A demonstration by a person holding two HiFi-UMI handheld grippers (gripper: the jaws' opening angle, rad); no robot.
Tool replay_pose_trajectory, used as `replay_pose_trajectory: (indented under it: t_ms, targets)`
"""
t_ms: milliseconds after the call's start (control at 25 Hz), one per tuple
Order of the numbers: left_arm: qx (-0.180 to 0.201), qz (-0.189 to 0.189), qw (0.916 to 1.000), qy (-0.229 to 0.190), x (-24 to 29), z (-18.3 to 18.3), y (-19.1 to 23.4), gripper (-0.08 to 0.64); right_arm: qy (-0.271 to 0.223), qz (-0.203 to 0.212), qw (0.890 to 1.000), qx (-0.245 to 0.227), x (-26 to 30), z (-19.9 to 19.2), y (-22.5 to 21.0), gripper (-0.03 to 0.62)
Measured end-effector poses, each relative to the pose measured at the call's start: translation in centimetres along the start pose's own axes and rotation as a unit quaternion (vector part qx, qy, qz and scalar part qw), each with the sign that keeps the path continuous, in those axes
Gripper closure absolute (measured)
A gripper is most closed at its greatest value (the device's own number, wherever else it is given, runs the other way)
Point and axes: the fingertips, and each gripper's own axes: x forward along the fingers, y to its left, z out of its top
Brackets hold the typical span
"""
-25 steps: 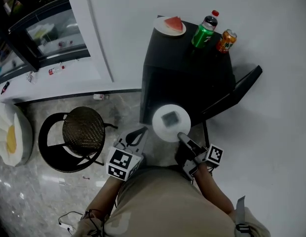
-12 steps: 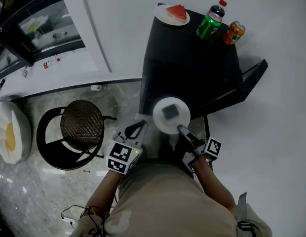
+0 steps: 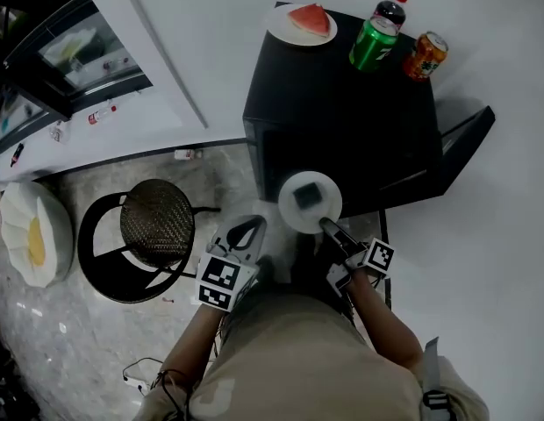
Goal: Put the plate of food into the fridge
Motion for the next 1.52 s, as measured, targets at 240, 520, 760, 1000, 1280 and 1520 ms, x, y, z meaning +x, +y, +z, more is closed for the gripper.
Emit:
replay_pose_trajectory:
  t_ms: [240, 520, 760, 1000, 1280, 1520]
  targets:
    - [0.006, -0.007, 0.9998, 0.015, 2.0, -0.3, -0.7, 0.545, 0.003, -0.012, 1.000, -0.003, 1.2, 1.4, -1.6, 0.561]
    - [0.009, -0.011, 0.9994, 0.030, 3.8, -0.8, -0.9, 0.545, 0.005, -0.030, 0.999, -0.011, 2.4, 2.5, -3.7, 0.561]
    - [0.009, -0.012, 0.9988, 0.046, 4.3, -1.5, -0.9, 0.545, -0.005, -0.039, 0.999, 0.001, 3.3, 3.5, -5.7, 0.561]
    - [0.010, -0.018, 0.9978, 0.063, 5.3, -2.5, -0.9, 0.545, -0.014, -0.051, 0.999, 0.008, 4.4, 4.7, -7.6, 0.561]
    - [0.016, -0.027, 0.9968, 0.074, 7.5, -3.0, -1.0, 0.545, -0.010, -0.069, 0.998, 0.006, 5.8, 5.6, -9.5, 0.561]
    - [0.027, -0.034, 0.9951, 0.089, 9.4, -4.5, -1.0, 0.546, -0.005, -0.089, 0.996, 0.006, 6.5, 6.1, -10.7, 0.561]
